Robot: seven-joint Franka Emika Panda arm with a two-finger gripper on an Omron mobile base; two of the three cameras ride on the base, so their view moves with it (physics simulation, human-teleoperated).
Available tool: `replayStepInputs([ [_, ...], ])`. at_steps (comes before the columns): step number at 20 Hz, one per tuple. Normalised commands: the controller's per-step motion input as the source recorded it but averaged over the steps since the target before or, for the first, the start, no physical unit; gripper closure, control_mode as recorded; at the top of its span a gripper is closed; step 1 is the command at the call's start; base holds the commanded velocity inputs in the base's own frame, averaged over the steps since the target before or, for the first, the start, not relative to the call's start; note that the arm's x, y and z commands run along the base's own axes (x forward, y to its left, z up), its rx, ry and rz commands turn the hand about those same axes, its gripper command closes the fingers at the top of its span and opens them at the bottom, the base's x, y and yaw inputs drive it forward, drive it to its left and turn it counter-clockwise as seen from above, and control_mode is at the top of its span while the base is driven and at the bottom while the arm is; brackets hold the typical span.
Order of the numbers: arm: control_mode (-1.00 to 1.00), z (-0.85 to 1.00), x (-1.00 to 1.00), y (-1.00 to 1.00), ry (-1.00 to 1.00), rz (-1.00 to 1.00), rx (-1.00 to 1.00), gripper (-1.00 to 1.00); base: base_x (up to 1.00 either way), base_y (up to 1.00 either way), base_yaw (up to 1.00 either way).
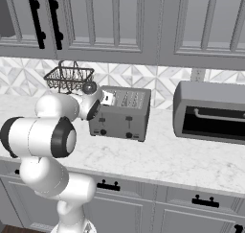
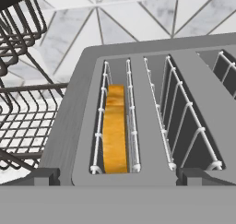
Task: Start the toaster. Once the lever pops up, take the bread to the plate on the dining counter.
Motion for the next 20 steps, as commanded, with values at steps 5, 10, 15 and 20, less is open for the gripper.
replayStepInputs([
  [5,-1.0,0.0,0.0,0.0,0.0,0.0,0.0,-1.0,0.0,0.0,0.0],
  [10,-1.0,0.0,0.0,0.0,0.0,0.0,0.0,-1.0,0.0,0.0,0.0],
  [15,-1.0,0.0,0.0,0.0,0.0,0.0,0.0,-1.0,0.0,0.0,0.0],
  [20,-1.0,0.0,0.0,0.0,0.0,0.0,0.0,-1.0,0.0,0.0,0.0],
])
